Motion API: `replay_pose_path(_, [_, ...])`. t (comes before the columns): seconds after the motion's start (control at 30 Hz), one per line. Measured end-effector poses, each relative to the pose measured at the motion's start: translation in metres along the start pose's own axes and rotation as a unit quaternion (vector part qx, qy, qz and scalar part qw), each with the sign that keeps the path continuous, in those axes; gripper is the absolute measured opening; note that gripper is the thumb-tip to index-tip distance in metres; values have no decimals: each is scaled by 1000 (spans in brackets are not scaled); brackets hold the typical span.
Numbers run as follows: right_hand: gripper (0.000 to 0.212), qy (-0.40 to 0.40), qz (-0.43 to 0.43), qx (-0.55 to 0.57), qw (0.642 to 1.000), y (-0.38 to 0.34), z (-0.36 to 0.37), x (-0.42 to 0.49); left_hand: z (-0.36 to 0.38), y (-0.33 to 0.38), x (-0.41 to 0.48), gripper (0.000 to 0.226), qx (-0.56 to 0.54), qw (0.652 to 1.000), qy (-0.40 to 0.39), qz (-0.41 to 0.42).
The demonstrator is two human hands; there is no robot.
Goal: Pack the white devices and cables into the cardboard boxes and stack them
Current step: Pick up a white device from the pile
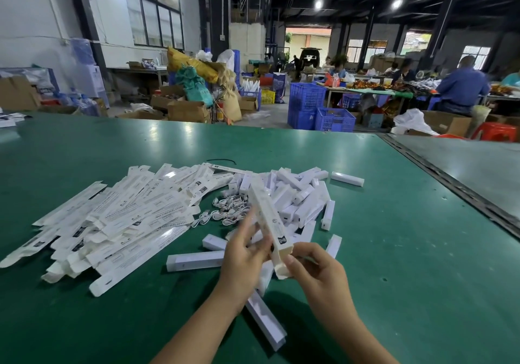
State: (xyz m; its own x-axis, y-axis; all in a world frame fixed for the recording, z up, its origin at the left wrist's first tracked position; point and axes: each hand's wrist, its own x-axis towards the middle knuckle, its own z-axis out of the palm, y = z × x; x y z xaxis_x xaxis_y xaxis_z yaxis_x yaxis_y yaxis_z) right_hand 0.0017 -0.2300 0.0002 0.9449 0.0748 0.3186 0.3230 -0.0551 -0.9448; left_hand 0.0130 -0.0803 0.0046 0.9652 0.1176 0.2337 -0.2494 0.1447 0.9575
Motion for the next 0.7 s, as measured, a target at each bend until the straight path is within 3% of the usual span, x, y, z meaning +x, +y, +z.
replay_pose_path(0.2, [19, 10, -68, -59, 996, 1, -19, 9, -6, -4, -8, 53, 229, 961, -157, 0])
replay_pose_path(0.33, [19, -6, -79, -69, 994, 1, -29, 11, -14, 4, -4, 64, 258, 944, -204, -1])
replay_pose_path(0.7, [24, -11, -173, -126, 977, 6, -28, 11, -10, 5, -9, 48, 196, 973, -112, 57])
